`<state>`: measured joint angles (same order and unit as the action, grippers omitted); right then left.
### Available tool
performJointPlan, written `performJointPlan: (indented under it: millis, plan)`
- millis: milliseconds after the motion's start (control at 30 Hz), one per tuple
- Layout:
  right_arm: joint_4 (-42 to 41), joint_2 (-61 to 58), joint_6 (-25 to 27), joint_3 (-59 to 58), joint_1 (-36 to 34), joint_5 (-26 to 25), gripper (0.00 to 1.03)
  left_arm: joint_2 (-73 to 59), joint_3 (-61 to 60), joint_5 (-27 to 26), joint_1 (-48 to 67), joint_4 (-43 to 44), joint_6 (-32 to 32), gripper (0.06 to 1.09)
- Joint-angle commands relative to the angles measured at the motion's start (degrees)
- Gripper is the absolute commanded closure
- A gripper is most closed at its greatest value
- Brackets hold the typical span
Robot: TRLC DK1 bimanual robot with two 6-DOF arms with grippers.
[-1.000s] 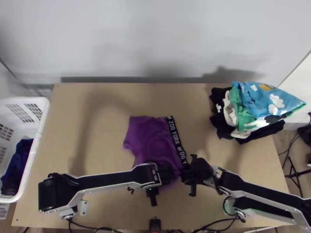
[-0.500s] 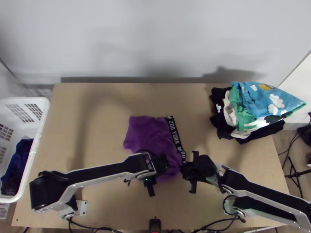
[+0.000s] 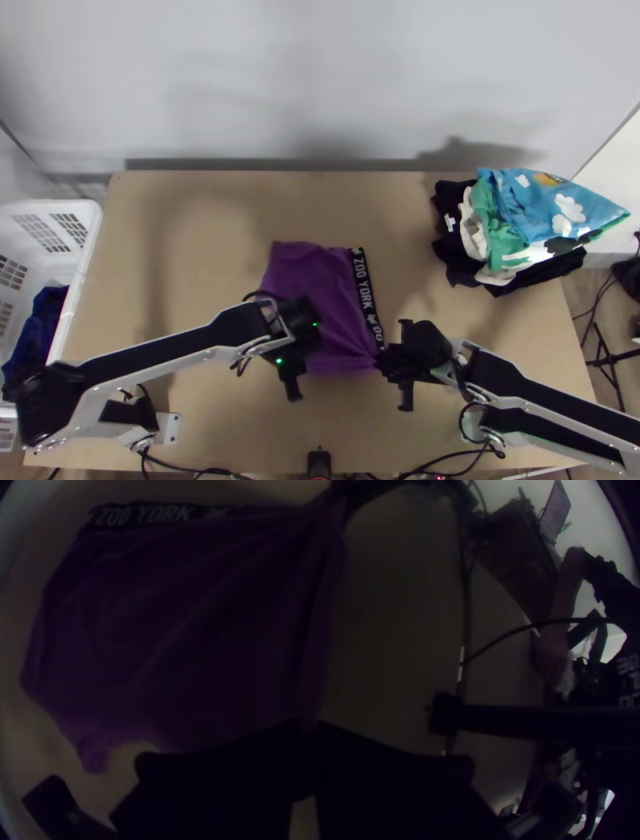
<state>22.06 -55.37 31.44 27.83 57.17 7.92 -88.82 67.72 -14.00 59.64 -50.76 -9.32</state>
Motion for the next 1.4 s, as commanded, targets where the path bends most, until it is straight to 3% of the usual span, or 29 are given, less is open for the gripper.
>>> performJointPlan:
  millis: [0, 200, 800, 1367]
  plan:
    - [3.78, 0.62, -1.38, 2.93, 0.40, 1.48, 1.00, 4.18, -0.58, -4.55, -1.63, -3.55, -1.75, 0.94]
    - [6.06, 0.18, -2.35, 6.18, 0.05, 2.54, 1.00, 6.81, -0.58, -10.26, -1.54, -6.28, -2.72, 0.94]
    - [1.93, -17.57, -1.21, 22.79, -10.32, 2.54, 1.00, 2.16, 7.77, -10.08, -25.80, -4.08, -15.20, 0.94]
    - [1.49, -34.27, -1.47, 37.56, -17.09, 2.54, 1.00, -8.83, 15.86, -10.08, -34.94, -1.27, -22.85, 0.94]
